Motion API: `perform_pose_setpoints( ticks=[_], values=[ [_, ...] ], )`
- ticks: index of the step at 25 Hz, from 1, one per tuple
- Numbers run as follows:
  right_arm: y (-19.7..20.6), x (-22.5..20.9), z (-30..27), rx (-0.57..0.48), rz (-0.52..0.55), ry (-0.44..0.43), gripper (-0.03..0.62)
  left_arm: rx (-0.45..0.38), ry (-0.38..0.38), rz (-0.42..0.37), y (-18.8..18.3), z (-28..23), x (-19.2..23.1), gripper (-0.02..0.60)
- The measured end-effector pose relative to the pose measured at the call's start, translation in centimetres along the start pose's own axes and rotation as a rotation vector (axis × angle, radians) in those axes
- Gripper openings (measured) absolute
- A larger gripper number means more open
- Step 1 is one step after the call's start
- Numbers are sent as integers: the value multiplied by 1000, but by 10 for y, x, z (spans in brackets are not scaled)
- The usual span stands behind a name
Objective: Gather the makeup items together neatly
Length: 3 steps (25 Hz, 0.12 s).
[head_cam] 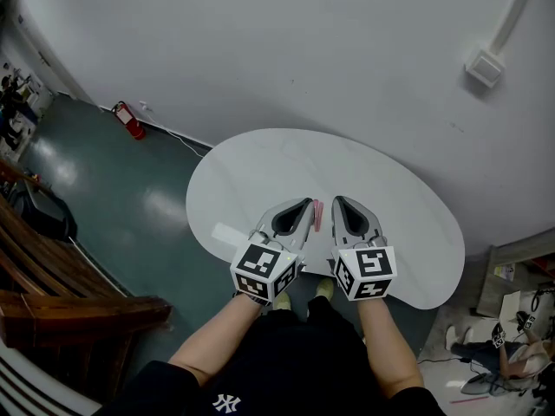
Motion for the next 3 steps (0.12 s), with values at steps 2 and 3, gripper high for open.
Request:
perform_pose_setpoints(
  ticks=[2,3],
  values=[
    [-1,-2,-2,-2,4,3,14,-1,2,-1,-1,-2,1,8],
    [-1,-2,-3,-3,6,4,13,-2,2,-2,-2,-3,2,8]
  ],
)
Point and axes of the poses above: the fingertips, and each gripper's own axes: z backward along the fingers, x to its left, y out of its underside, the point moved 8 cm from there along z, backward along the fingers, and after that the axes turned 9 degrees about z, right-handed, at the moved point
